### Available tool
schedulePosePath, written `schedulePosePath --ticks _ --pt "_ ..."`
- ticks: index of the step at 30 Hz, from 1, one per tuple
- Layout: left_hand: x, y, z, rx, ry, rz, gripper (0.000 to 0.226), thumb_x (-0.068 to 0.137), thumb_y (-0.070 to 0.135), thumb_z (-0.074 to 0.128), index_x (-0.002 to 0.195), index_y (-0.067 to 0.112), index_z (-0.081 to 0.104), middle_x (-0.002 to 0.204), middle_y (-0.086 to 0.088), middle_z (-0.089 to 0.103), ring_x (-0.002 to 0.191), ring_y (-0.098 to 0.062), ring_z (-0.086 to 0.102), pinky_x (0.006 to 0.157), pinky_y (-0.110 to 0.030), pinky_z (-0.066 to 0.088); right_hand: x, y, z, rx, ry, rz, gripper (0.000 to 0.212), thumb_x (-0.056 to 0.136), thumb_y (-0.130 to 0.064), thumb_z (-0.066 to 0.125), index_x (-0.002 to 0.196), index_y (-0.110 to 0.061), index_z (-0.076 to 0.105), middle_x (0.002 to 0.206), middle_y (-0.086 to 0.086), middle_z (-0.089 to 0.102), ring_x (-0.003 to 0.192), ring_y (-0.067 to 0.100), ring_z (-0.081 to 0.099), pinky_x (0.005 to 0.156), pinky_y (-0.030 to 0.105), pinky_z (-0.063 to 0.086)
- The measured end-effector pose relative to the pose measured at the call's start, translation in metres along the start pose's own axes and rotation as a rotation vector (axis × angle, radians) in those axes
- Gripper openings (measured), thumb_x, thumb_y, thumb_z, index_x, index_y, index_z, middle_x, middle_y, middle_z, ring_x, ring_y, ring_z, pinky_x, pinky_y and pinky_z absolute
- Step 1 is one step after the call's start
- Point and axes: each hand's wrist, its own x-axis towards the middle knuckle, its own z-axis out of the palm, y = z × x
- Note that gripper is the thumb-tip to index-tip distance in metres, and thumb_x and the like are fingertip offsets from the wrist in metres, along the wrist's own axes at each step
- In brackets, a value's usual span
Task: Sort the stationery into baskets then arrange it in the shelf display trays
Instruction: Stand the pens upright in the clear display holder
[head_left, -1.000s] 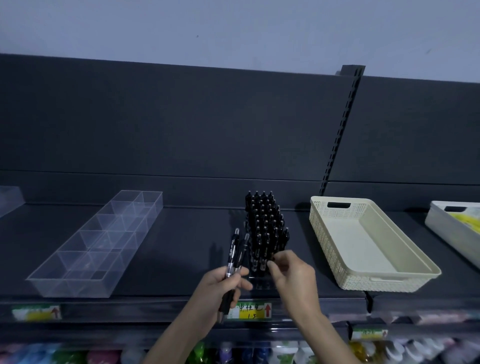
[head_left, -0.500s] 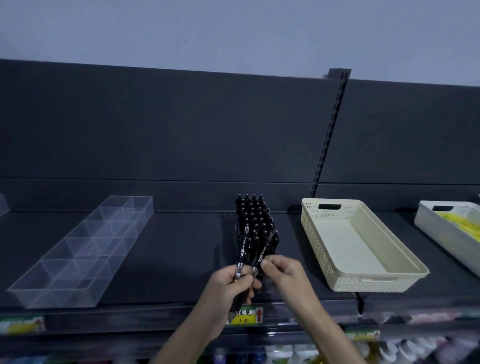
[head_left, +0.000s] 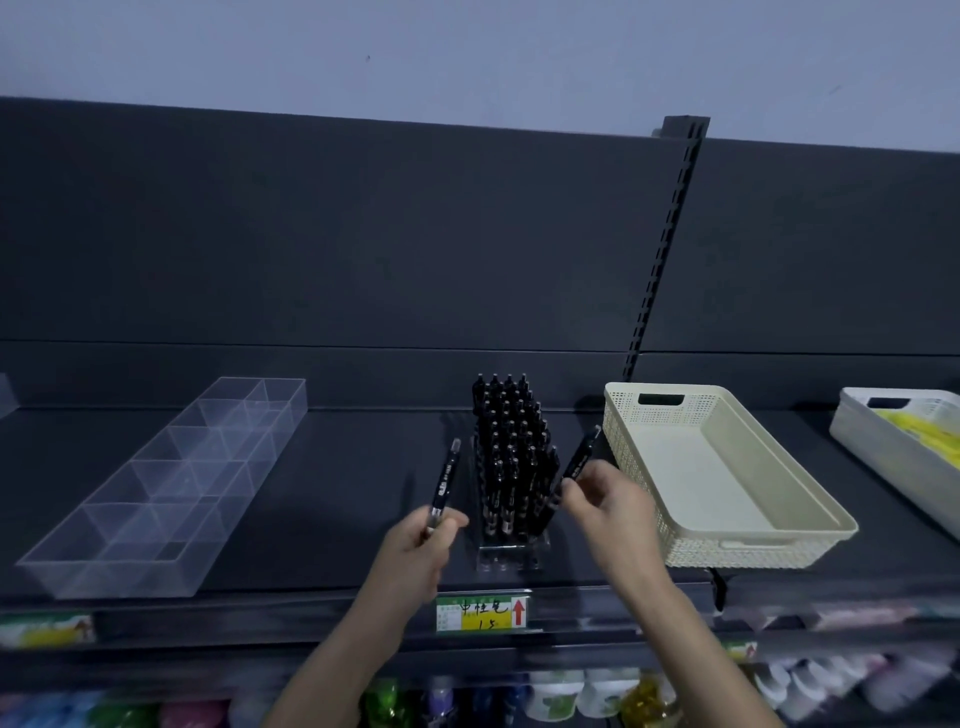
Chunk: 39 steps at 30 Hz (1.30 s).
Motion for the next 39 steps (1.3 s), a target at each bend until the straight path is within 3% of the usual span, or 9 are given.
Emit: schedulePosePath --ticks 6,12,18,21,24,27,31,36,39 --pt "0.000 -0.003 0.009 -0.083 -0.026 -0.004 0.013 0.098 0.016 0.036 0.088 0.012 0.042 0.053 0.004 0.044 0.045 -0.008 0.035 0.045 -0.019 0.032 -0.002 0.018 0.029 -0.206 -0.134 -0.076 0.012 0.092 -0.017 0.053 0.081 -0.015 0.049 0.072 0.002 0.057 0.063 0.017 0.051 0.056 0.024 0.036" --pt "-0.001 -0.006 0.009 -0.103 0.026 0.040 0.012 0.095 0.005 0.045 0.090 0.011 0.053 0.084 -0.004 0.053 0.077 -0.012 0.055 0.070 -0.025 0.054 -0.004 0.023 0.040 -0.333 -0.117 -0.126 0.016 0.094 -0.020 0.048 0.092 -0.007 0.058 0.079 0.007 0.063 0.065 0.016 0.050 0.059 0.024 0.034" --pt "-0.003 -0.008 0.012 -0.006 0.069 0.098 0.014 0.086 0.001 0.060 0.084 0.013 0.065 0.081 -0.001 0.067 0.074 -0.007 0.062 0.064 -0.011 0.051 -0.014 0.027 0.028 -0.297 -0.073 -0.107 0.022 0.090 -0.018 0.057 0.108 -0.008 0.066 0.096 0.005 0.071 0.083 0.018 0.064 0.075 0.023 0.047" --pt "-0.006 -0.007 0.018 0.007 0.067 0.142 0.017 0.081 0.000 0.067 0.079 0.017 0.070 0.074 0.004 0.072 0.068 -0.001 0.066 0.063 -0.008 0.049 -0.022 0.019 0.017 -0.047 -0.041 -0.005 0.010 0.085 -0.013 0.064 0.090 -0.016 0.072 0.085 -0.001 0.070 0.078 0.012 0.063 0.079 0.024 0.050" --pt "-0.006 -0.006 0.030 -0.022 0.048 0.176 0.019 0.077 -0.002 0.070 0.079 0.017 0.072 0.074 0.004 0.074 0.071 -0.002 0.068 0.065 -0.009 0.050 -0.027 0.006 0.014 0.141 -0.178 0.047 0.021 0.082 -0.017 0.068 0.070 -0.034 0.064 0.083 -0.004 0.067 0.077 0.008 0.061 0.074 0.019 0.047" --pt "-0.005 -0.006 0.040 0.001 0.006 0.198 0.022 0.077 -0.001 0.071 0.083 0.019 0.072 0.080 0.005 0.075 0.077 -0.004 0.070 0.069 -0.012 0.051 -0.029 0.003 0.013 0.176 -0.251 0.074 0.021 0.082 -0.015 0.067 0.064 -0.023 0.062 0.076 -0.003 0.059 0.072 0.008 0.054 0.070 0.019 0.042" --pt "-0.004 -0.009 0.047 0.162 -0.035 0.268 0.025 0.082 0.004 0.066 0.087 0.028 0.071 0.086 0.014 0.070 0.082 -0.002 0.067 0.072 -0.010 0.048 -0.028 0.009 0.003 0.158 -0.230 0.119 0.024 0.081 -0.009 0.064 0.060 -0.015 0.055 0.065 -0.001 0.057 0.063 0.007 0.050 0.062 0.020 0.039" --pt "0.002 -0.023 0.040 0.657 0.107 0.462 0.030 0.096 0.012 0.046 0.122 0.015 0.061 0.110 0.017 0.050 0.104 0.006 0.045 0.084 0.005 0.029 -0.012 0.020 -0.011 0.176 0.025 0.174 0.031 0.081 -0.004 0.062 0.057 -0.016 0.047 0.053 -0.006 0.047 0.051 0.006 0.040 0.049 0.013 0.034" --pt "0.005 -0.035 0.036 0.874 0.078 0.471 0.037 0.099 0.012 0.039 0.134 0.015 0.050 0.132 0.007 0.044 0.121 -0.003 0.039 0.089 -0.005 0.033 0.001 0.020 -0.013 0.178 0.109 0.146 0.031 0.080 -0.004 0.062 0.058 -0.017 0.046 0.055 -0.003 0.049 0.055 0.011 0.041 0.051 0.015 0.035"
